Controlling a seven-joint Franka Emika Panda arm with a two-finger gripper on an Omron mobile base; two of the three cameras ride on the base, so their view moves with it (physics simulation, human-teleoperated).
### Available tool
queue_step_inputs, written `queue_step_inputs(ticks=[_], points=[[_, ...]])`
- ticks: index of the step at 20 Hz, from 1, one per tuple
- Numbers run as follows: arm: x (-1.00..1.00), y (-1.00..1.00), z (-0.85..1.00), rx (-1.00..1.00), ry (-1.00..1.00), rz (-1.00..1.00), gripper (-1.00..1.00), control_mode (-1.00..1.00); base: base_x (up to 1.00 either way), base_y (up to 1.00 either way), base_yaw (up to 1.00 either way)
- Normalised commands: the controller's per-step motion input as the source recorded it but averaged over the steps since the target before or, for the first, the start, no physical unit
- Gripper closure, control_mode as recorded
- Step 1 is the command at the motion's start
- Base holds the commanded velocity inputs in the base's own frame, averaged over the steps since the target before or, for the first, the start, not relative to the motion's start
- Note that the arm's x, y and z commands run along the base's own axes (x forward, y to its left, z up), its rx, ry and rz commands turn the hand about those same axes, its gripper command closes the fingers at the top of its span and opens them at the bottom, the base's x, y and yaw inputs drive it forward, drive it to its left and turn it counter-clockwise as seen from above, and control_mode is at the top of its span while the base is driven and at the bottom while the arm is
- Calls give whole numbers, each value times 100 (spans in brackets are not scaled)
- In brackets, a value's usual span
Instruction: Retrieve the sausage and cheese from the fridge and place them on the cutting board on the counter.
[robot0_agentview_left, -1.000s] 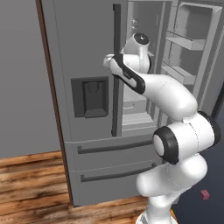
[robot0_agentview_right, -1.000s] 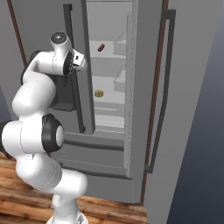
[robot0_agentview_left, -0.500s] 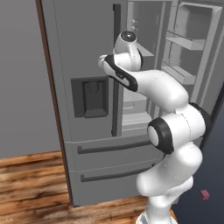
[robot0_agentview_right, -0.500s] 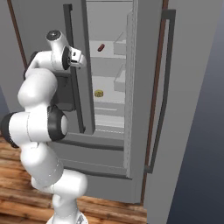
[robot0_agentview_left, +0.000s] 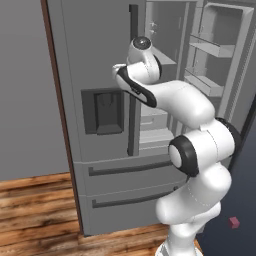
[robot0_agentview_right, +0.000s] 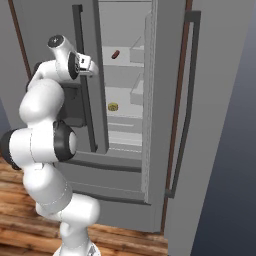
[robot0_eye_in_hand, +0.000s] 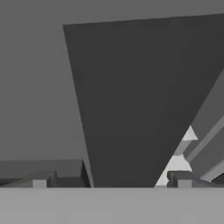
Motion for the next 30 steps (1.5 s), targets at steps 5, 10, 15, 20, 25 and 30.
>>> queue_step_inputs(ticks=[5, 10, 15, 20, 25, 30], points=[[19, 0, -21, 0, -16, -9, -100, -100, 0, 0, 0], [76, 0, -4, 0, -3, -11, 100, -100, 0, 0, 0], [34, 12, 5, 0, 0, -6, 100, -100, 0, 0, 0], [-48, 55, 18, 0, 0, 0, 100, -100, 0, 0, 0], [-100, 70, 30, 1, 2, 0, 100, -100, 0, 0, 0], [-100, 81, 29, 0, 4, 0, 100, -100, 0, 0, 0]])
